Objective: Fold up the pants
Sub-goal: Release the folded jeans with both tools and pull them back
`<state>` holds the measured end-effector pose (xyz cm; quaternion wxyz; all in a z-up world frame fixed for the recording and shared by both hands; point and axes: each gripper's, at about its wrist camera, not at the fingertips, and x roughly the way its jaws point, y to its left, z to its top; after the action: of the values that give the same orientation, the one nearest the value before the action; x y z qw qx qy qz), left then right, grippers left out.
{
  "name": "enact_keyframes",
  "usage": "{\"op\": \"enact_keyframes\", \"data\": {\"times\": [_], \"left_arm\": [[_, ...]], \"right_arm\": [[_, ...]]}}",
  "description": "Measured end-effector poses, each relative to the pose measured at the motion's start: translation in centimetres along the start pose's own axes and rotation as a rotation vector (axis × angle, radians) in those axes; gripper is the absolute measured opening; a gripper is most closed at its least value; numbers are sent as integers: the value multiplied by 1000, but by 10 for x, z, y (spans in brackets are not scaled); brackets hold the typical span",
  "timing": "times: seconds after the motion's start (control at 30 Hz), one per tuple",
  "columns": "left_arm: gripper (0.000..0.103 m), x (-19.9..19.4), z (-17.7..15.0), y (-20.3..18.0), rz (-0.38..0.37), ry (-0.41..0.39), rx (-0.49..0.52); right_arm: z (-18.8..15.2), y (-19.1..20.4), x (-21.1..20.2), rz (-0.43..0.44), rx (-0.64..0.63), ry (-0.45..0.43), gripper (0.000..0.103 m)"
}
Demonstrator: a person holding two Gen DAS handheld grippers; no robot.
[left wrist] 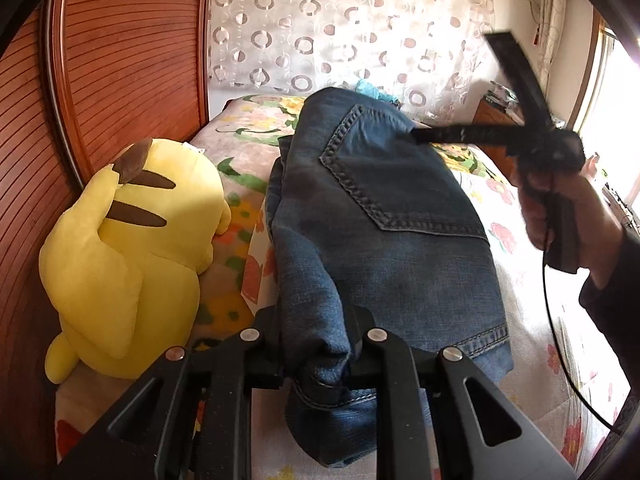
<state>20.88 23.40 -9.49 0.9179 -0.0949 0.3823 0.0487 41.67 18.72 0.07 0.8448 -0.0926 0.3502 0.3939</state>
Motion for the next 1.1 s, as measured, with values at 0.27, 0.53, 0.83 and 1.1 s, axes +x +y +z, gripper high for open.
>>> {"op": "enact_keyframes", "data": {"times": [0.27,0.53,0.83,1.1], "left_arm": [[31,-20,1,-7,58,-42,9],[62,-70,3,-33,71,-146,62],[84,-123,6,-96,4,-240,166],[101,-156,5,-149,-42,-288,246]], "right_arm": [[-10,-5,-49,17,28,-82,36],[-85,10,-156,3,14,-196,37],[-147,24,-233,-48,25,-246,37],[-174,30,-289,-84,44,-311,37]]}}
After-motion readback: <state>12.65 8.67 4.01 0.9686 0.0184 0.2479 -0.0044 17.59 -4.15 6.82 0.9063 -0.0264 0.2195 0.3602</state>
